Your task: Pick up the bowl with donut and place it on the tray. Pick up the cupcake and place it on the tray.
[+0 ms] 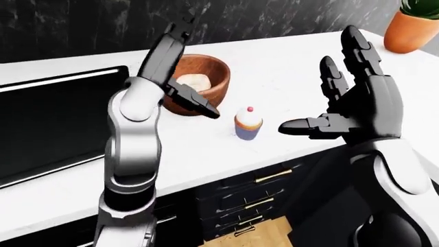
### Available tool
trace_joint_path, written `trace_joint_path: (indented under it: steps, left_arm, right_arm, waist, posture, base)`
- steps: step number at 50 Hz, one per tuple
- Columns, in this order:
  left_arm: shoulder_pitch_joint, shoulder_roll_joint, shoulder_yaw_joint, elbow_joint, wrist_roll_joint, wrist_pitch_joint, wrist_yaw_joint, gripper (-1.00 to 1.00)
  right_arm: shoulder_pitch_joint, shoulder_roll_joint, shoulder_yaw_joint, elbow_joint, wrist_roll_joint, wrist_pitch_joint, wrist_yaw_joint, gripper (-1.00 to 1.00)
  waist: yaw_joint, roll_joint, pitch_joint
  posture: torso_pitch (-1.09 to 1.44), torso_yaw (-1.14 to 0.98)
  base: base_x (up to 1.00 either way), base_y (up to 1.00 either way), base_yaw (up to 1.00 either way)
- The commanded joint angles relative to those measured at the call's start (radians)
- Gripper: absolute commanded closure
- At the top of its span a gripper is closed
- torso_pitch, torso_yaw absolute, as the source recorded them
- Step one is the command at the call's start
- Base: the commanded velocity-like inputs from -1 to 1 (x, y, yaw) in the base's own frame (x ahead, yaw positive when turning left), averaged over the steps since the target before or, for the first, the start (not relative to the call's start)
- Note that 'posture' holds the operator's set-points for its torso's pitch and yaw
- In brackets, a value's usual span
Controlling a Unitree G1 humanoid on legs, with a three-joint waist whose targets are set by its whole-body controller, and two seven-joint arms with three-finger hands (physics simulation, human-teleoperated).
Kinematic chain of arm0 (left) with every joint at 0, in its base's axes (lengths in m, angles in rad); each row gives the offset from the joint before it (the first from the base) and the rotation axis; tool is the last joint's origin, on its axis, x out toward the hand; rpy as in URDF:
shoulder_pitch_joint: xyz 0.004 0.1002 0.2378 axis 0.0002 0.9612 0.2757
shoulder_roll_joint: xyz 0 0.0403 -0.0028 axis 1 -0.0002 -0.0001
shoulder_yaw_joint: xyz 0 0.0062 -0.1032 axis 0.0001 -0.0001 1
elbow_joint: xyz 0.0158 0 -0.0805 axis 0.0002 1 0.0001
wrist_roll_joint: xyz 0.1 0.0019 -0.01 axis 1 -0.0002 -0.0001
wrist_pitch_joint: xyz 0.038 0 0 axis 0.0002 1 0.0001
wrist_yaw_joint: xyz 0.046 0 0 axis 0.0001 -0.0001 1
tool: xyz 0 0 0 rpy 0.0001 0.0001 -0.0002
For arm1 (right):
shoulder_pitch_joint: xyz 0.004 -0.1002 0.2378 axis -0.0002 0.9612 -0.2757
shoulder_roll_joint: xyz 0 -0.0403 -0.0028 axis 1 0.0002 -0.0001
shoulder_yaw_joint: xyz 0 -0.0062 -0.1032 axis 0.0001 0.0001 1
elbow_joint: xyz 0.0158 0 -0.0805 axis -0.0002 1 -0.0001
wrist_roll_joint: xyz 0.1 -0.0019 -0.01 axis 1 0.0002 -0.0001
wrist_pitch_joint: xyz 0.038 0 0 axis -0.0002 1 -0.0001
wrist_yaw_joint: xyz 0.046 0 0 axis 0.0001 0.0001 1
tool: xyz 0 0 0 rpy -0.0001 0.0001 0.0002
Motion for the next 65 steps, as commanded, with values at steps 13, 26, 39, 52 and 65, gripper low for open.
trace_joint_path:
  steps: [13, 26, 39, 52, 65]
  left_arm:
    - [-0.014, -0.037, 0.045, 0.291, 0.203, -0.413, 0.005, -1.0]
    - [-0.046, -0.013, 0.059, 0.528, 0.309, -0.608, 0.094, -1.0]
    - [-0.057, -0.013, 0.043, 0.717, 0.422, -0.739, 0.199, -1.0]
    - [-0.051, -0.021, 0.036, 0.773, 0.483, -0.789, 0.235, -0.45]
    - [-0.039, -0.033, 0.027, 0.755, 0.523, -0.803, 0.218, -0.04]
  right_arm:
    - [0.0, -0.014, -0.006, -0.011, 0.011, -0.054, -0.006, -1.0]
    - [0.013, -0.009, -0.002, -0.014, 0.006, -0.063, -0.004, -1.0]
    - [0.016, -0.006, 0.0, -0.009, 0.003, -0.071, -0.001, -1.0]
    - [0.028, -0.005, 0.003, 0.001, -0.004, -0.089, 0.007, -1.0]
    - [0.017, -0.008, -0.012, -0.024, 0.018, -0.058, -0.004, -1.0]
  waist:
    - [0.003, -0.006, -0.029]
    - [0.0, -0.003, -0.036]
    - [-0.001, 0.001, -0.04]
    - [-0.003, 0.004, -0.044]
    - [0.0, 0.002, -0.043]
  posture:
    - [0.0, 0.0]
    - [0.0, 0.0]
    - [0.0, 0.0]
    - [0.0, 0.0]
    - [0.0, 0.0]
  base:
    - [0.0, 0.0, 0.0]
    - [0.0, 0.0, 0.0]
    - [0.0, 0.0, 0.0]
    - [0.0, 0.0, 0.0]
    - [0.0, 0.0, 0.0]
